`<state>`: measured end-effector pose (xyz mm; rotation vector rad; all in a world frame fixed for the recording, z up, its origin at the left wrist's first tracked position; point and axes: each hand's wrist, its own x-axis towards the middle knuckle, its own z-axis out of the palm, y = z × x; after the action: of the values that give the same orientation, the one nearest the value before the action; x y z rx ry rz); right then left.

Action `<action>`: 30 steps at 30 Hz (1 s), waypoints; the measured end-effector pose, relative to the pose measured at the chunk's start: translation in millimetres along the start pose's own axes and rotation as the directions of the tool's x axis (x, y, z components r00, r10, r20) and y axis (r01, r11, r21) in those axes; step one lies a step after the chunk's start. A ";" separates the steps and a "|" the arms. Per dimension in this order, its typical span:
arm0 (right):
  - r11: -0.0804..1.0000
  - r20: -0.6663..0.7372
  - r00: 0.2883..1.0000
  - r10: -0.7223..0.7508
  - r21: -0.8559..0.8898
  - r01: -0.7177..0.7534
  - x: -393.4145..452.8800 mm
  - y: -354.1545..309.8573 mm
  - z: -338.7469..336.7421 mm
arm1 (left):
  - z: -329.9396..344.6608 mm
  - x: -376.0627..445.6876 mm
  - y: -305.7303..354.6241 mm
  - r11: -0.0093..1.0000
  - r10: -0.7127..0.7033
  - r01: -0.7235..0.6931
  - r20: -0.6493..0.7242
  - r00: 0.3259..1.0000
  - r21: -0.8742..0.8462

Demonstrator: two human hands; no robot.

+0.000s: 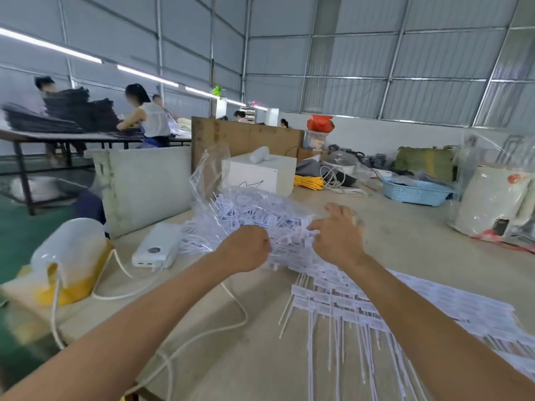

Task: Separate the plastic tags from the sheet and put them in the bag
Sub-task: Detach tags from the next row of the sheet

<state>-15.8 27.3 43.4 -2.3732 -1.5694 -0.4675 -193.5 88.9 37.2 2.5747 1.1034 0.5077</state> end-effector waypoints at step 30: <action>0.963 -0.045 0.999 -0.026 0.267 0.038 21.9 9.0 -6.6 | 29.6 85.8 11.1 0.799 -0.132 0.175 -0.117 0.984 0.575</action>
<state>-0.4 39.7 57.9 -2.1250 -1.5464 -0.2867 -118.5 141.1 32.6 2.9448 1.7044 0.2396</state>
